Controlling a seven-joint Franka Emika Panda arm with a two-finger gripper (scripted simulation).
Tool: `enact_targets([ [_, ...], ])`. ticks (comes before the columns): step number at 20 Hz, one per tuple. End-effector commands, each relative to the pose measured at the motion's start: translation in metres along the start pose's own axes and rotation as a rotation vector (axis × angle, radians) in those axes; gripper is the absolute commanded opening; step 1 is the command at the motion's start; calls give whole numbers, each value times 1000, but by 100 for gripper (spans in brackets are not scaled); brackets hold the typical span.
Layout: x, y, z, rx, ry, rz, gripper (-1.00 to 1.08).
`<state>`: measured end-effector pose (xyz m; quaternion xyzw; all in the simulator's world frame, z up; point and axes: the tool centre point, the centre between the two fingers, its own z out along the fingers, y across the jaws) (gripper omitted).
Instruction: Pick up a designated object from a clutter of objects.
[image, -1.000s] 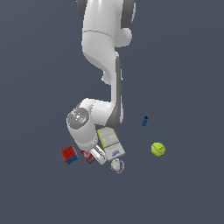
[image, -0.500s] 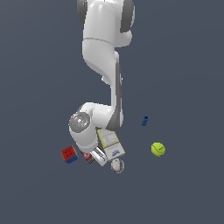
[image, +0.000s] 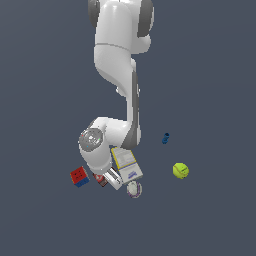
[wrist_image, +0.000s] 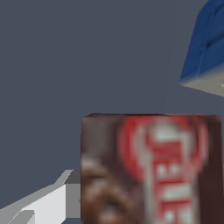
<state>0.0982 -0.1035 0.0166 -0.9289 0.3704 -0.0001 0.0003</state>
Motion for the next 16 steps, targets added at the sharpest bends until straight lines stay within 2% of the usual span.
enact_targets([
  [1, 0, 1, -2, 0, 0, 0, -100],
  [9, -1, 16, -26, 1, 0, 0, -100],
  [16, -2, 43, -73, 1, -1, 1, -100],
])
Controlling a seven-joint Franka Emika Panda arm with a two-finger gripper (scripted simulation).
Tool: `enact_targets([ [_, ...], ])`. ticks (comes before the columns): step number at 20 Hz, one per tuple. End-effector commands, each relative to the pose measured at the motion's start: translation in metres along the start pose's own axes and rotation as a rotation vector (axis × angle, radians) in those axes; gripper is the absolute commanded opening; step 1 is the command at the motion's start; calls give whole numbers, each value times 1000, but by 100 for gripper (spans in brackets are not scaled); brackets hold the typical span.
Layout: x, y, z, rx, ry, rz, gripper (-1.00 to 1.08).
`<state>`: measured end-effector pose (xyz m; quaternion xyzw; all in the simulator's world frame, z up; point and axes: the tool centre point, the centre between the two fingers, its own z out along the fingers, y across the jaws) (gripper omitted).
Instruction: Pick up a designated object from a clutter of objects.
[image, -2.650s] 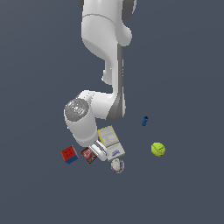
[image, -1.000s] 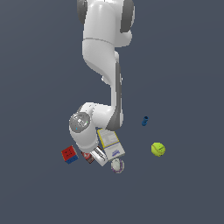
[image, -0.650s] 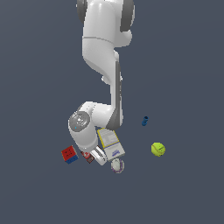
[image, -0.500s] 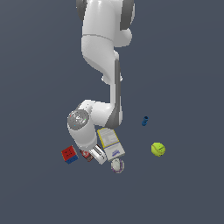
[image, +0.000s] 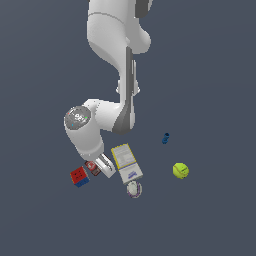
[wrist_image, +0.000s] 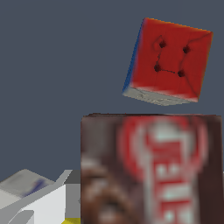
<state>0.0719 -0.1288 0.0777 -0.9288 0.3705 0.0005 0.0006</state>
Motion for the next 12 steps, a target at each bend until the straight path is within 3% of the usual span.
enact_targets([
  [1, 0, 12, -21, 1, 1, 1, -100],
  [12, -1, 78, -134, 2, 0, 2, -100],
])
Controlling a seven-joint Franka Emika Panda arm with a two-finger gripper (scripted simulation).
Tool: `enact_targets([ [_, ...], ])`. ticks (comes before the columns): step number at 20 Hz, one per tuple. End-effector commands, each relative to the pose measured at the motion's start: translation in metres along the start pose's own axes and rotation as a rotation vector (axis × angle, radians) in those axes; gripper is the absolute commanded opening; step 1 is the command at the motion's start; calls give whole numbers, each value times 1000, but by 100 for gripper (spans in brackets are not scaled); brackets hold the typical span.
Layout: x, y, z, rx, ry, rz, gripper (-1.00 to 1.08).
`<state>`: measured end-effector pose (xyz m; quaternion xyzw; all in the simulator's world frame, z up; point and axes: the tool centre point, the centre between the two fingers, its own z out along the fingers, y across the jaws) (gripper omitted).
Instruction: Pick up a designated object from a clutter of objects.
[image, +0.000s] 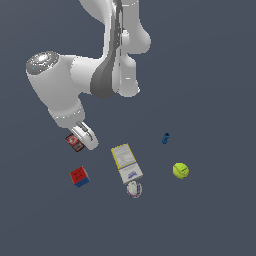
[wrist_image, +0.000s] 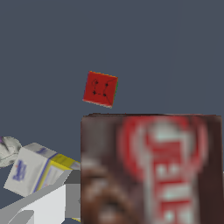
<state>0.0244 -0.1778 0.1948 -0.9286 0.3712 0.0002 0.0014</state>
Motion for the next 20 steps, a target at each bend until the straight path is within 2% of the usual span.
enact_targets([
  [1, 0, 16, -27, 0, 0, 0, -100],
  [11, 1, 66, -117, -2, 0, 1, -100],
  [20, 4, 86, -155, -2, 1, 0, -100],
])
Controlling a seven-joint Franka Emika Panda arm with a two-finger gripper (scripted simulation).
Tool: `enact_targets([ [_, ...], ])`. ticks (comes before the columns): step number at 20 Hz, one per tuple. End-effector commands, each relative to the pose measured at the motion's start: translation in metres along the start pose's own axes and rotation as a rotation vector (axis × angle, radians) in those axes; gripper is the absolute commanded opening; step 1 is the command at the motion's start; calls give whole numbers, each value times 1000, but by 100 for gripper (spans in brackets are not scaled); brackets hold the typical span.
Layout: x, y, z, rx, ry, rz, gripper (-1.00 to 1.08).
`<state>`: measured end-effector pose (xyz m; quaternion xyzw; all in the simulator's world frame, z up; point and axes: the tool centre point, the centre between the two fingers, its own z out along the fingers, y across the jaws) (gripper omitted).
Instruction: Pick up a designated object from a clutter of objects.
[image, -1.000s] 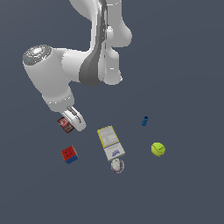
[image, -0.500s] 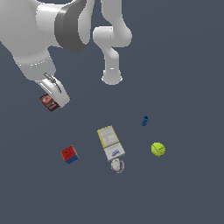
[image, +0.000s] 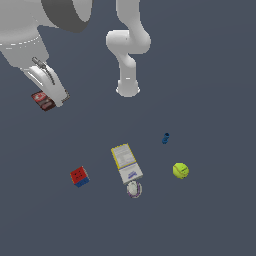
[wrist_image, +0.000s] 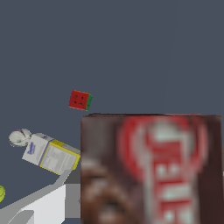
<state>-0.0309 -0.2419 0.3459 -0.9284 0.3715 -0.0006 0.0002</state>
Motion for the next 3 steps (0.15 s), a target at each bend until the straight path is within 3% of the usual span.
enact_targets([
  [1, 0, 3, -5, -1, -1, -1, -100],
  [3, 0, 3, -6, -1, -1, -1, -100],
])
